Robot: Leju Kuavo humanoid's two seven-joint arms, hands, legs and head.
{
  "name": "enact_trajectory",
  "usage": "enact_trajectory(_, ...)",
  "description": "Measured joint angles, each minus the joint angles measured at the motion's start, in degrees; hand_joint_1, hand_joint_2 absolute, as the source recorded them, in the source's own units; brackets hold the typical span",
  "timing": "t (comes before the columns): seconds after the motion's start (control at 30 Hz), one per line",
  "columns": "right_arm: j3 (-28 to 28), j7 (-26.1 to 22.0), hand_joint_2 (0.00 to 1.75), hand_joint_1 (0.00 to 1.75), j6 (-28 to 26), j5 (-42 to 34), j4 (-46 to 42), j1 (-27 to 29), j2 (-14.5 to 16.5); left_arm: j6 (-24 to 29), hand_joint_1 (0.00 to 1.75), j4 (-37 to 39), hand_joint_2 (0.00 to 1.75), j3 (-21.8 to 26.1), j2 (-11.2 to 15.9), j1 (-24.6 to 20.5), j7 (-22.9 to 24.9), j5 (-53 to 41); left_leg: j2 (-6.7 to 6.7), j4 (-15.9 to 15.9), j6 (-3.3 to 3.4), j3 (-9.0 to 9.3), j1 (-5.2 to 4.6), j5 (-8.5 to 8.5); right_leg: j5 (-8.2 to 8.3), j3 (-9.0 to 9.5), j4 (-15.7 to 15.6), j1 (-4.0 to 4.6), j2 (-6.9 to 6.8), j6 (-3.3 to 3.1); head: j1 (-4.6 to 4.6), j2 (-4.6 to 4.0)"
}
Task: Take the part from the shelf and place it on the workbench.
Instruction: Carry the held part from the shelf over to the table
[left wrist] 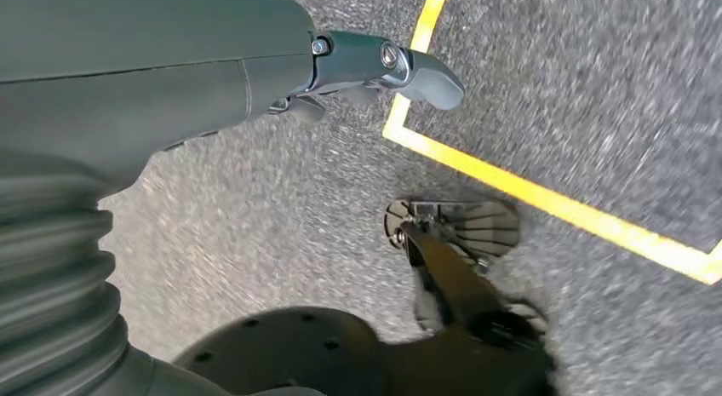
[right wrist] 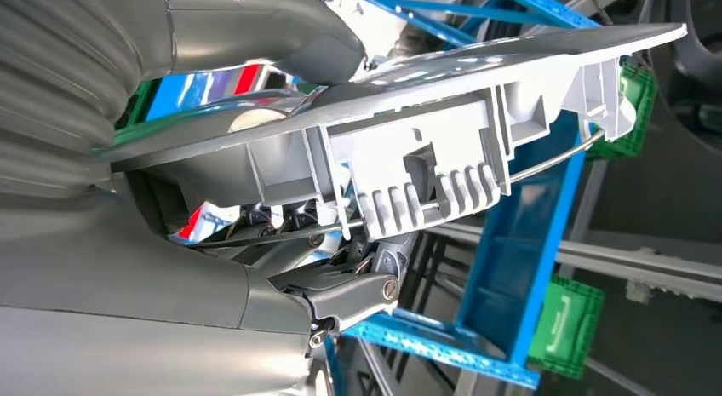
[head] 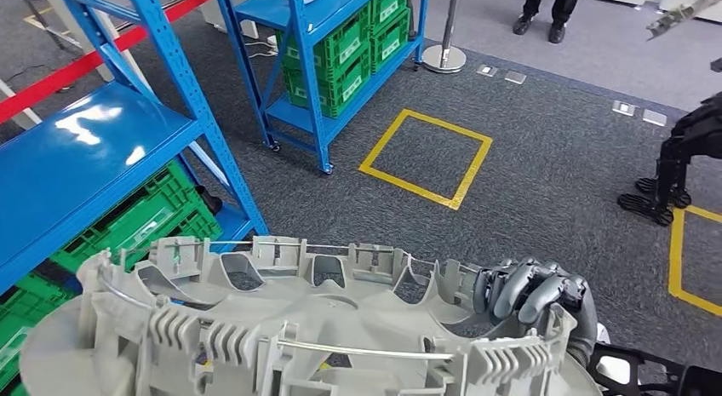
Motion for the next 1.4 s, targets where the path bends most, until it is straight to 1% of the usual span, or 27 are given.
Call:
enact_trajectory(0.07,-0.02,0.01,1.75,1.75,0.05,-0.16,0.05,-0.31,0.20,0.08,0.00,0.08,1.75,0.00,-0.17,0.10,0.17,0.10,-0.54,6.26,-0.09,-3.18,0.00,-2.04,-0.01,-0.02,0.05,0.05,1.29,-0.09,-0.13,0.00)
enact_trajectory(0.1,-0.03,0.01,1.75,1.75,0.05,-0.24,0.07,-0.45,0.22,0.09,0.00,0.10,1.75,0.00,-0.23,0.10,0.20,0.15,-0.60,6.80,-0.10,-3.65,0.02,-1.46,-0.01,-0.02,0.10,0.05,1.98,-0.07,-0.17,0.00)
enact_trajectory(0.13,-0.05,0.01,1.75,1.75,0.05,-0.30,0.08,-0.58,0.22,0.09,0.00,0.12,1.75,0.00,-0.27,0.07,0.22,0.21,-0.71,5.08,-0.08,-3.07,0.08,0.22,-0.01,-0.01,0.19,0.02,2.66,0.00,-0.21,0.00)
enact_trajectory(0.17,-0.07,0.01,1.75,1.75,0.02,-0.34,0.09,-0.75,0.22,0.09,0.00,0.12,1.75,0.00,-0.31,0.02,0.21,0.26,-1.21,1.62,-0.06,-1.65,0.20,2.51,-0.03,-0.01,0.34,-0.03,3.33,0.13,-0.25,0.00)
enact_trajectory(0.23,-0.10,0.01,1.75,1.75,-0.12,-0.36,0.09,-1.24,0.22,0.09,0.00,0.14,1.75,0.00,-0.50,-0.08,0.14,0.34,-3.64,-5.48,0.12,1.34,0.52,5.58,-0.14,-0.28,0.82,0.01,4.61,0.68,-0.32,0.00)
enact_trajectory(0.3,-0.13,0.01,1.75,1.75,-0.31,-0.31,0.09,-1.70,0.22,0.09,0.00,0.19,1.75,-0.01,-0.77,-0.10,0.07,0.34,-5.09,-8.17,0.59,2.38,0.54,5.93,-0.03,-0.75,1.05,-0.04,5.70,1.52,-0.32,0.00)
enact_trajectory(0.37,-0.15,0.01,1.75,1.75,-0.49,-0.30,0.09,-1.82,0.21,0.09,0.00,0.21,1.75,-0.01,-1.04,-0.14,0.00,0.34,-4.10,-8.44,1.41,2.50,0.37,6.14,0.25,-1.07,0.97,-0.32,6.40,2.35,-0.31,0.00)
enact_trajectory(0.43,-0.16,0.01,1.75,1.75,-0.73,-0.30,0.10,-1.97,0.21,0.09,0.00,0.19,1.75,0.00,-1.24,-0.23,-0.14,0.42,-2.85,-8.77,2.32,2.68,0.37,6.42,-0.92,-2.14,2.95,-0.23,4.62,2.81,-0.03,0.00)
enact_trajectory(0.5,-0.16,0.01,1.75,1.75,-1.09,-0.27,0.19,-2.22,0.20,0.09,0.00,0.16,1.75,0.00,-1.27,-0.19,-0.27,0.51,-1.50,-8.91,2.84,2.71,0.25,6.46,-4.19,-5.16,9.15,-0.02,1.77,2.98,0.37,0.00)
enact_trajectory(0.57,-0.15,0.01,1.75,1.75,-1.52,-0.21,0.41,-2.29,0.19,0.11,0.00,0.16,1.75,0.00,-1.26,-0.05,-0.29,0.54,-0.03,-8.89,3.00,2.69,0.05,6.37,-6.74,-8.43,15.79,-0.05,0.76,3.11,0.48,0.00)
enact_trajectory(0.6,-0.15,0.02,1.75,1.75,-1.80,-0.19,0.55,-2.26,0.15,0.14,0.00,0.17,1.75,0.00,-1.26,-0.04,-0.26,0.54,0.71,-8.88,3.03,2.70,0.00,6.32,-6.64,-8.91,16.81,-0.05,0.58,3.12,0.50,0.00)
enact_trajectory(0.63,-0.15,0.03,1.75,1.75,-2.10,-0.18,0.68,-2.25,0.09,0.19,0.00,0.18,1.75,0.00,-1.27,-0.07,-0.18,0.54,1.39,-8.87,3.00,2.74,-0.03,6.26,-5.55,-8.21,15.57,-0.05,0.39,3.06,0.51,0.00)
enact_trajectory(0.67,-0.15,0.03,1.75,1.75,-2.43,-0.17,0.79,-2.25,0.00,0.22,0.00,0.18,1.75,0.00,-1.30,-0.12,-0.10,0.54,2.00,-8.85,2.92,2.82,-0.03,6.17,-3.81,-6.39,12.31,-0.03,-0.05,2.95,0.55,0.00)
enact_trajectory(0.73,-0.15,0.03,1.75,1.75,-3.16,-0.16,0.92,-2.34,-0.22,0.27,0.00,0.19,1.75,0.00,-1.36,-0.19,0.02,0.54,3.01,-8.77,2.53,3.06,-0.20,5.88,-1.23,-2.11,4.50,0.19,-2.32,2.45,0.59,0.00)
enact_trajectory(0.8,-0.17,0.02,1.75,1.75,-3.94,-0.11,1.01,-2.48,-0.47,0.27,0.00,0.19,1.75,0.00,-1.38,-0.22,-0.05,0.54,3.81,-8.78,1.87,3.34,-0.40,5.62,-0.68,-0.34,1.07,0.58,-3.55,1.83,0.58,0.00)
enact_trajectory(0.87,-0.29,0.02,1.75,1.75,-4.49,-0.09,1.05,-2.52,-0.71,0.26,0.00,0.19,1.75,0.00,-1.39,-0.29,-0.12,0.54,4.61,-8.98,1.20,3.61,-0.42,5.48,-0.51,-0.44,0.93,0.71,-2.47,1.23,0.56,0.00)
enact_trajectory(0.93,-0.51,0.01,1.75,1.75,-4.79,-0.18,1.11,-2.63,-0.91,0.24,0.00,0.19,1.75,0.00,-1.39,-0.37,-0.20,0.54,3.52,-7.73,0.66,3.22,-0.30,4.30,-0.21,-0.35,0.54,0.41,-1.46,0.59,0.47,0.00)
enact_trajectory(0.97,-0.60,0.01,1.75,1.75,-4.85,-0.25,1.14,-2.71,-0.97,0.21,0.00,0.20,1.75,0.00,-1.40,-0.38,-0.26,0.54,2.25,-5.47,0.46,2.23,-0.25,2.86,-0.08,-0.27,0.37,0.21,-0.96,0.28,0.35,0.00)
enact_trajectory(1.03,-0.69,0.01,1.75,1.75,-4.86,-0.37,1.23,-2.78,-1.03,0.11,0.00,0.25,1.75,0.00,-1.42,-0.25,-0.36,0.54,-0.04,2.04,0.32,-1.28,-0.19,-0.81,-0.08,-0.29,0.34,0.17,0.18,-0.03,0.13,0.00)
enact_trajectory(1.07,-0.70,0.02,1.75,1.75,-4.81,-0.39,1.28,-2.75,-1.04,0.06,0.00,0.27,1.75,0.00,-1.42,-0.14,-0.37,0.54,-0.43,5.35,0.29,-2.95,-0.18,-1.89,-0.10,-0.29,0.37,0.19,0.85,-0.08,0.07,0.00)
enact_trajectory(1.1,-0.73,0.02,1.75,1.75,-4.72,-0.37,1.36,-2.70,-1.05,0.02,0.00,0.29,1.75,0.00,-1.41,-0.05,-0.38,0.54,-0.59,6.94,0.29,-3.88,-0.18,-1.85,-0.11,-0.28,0.40,0.20,1.61,-0.09,0.04,0.00)
enact_trajectory(1.13,-0.75,0.02,1.75,1.75,-4.59,-0.33,1.43,-2.65,-1.07,-0.01,0.00,0.29,1.75,0.00,-1.38,-0.01,-0.41,0.54,-0.70,6.25,0.34,-3.76,-0.16,-0.65,-0.10,-0.25,0.46,0.17,2.36,-0.06,0.00,0.00)
enact_trajectory(1.17,-0.77,0.02,1.75,1.75,-4.46,-0.26,1.49,-2.61,-1.08,-0.04,0.00,0.29,1.75,0.00,-1.34,-0.01,-0.43,0.54,-0.98,3.44,0.41,-2.64,-0.11,1.42,-0.11,-0.23,0.55,0.12,3.11,0.02,-0.03,0.00)
enact_trajectory(1.23,-0.79,0.01,1.75,1.75,-4.30,-0.12,1.51,-2.59,-1.09,-0.08,0.00,0.29,1.75,0.00,-1.27,-0.05,-0.48,0.54,-3.25,-4.33,0.58,0.62,0.14,5.08,-0.20,-0.34,0.88,0.08,4.44,0.44,-0.14,0.00)
enact_trajectory(1.3,-0.80,0.01,1.75,1.75,-4.24,0.14,1.50,-2.57,-1.09,-0.12,0.00,0.31,1.75,0.00,-1.25,-0.07,-0.53,0.54,-5.09,-8.22,0.89,2.22,0.23,6.09,-0.11,-0.68,1.01,0.04,5.62,1.23,-0.20,0.00)
enact_trajectory(1.37,-0.82,0.03,1.75,1.75,-4.20,0.45,1.48,-2.40,-1.11,-0.22,0.00,0.32,1.75,0.00,-1.27,-0.11,-0.61,0.54,-4.40,-8.51,1.61,2.42,0.04,6.15,0.25,-0.94,0.70,-0.15,6.78,2.16,-0.19,0.00)
enact_trajectory(1.4,-0.83,0.02,1.75,1.75,-4.19,0.61,1.46,-2.28,-1.13,-0.28,0.00,0.31,1.75,0.00,-1.28,-0.14,-0.66,0.54,-3.78,-8.73,2.04,2.56,0.00,6.32,0.23,-1.07,0.80,-0.20,6.62,2.48,-0.18,0.00)
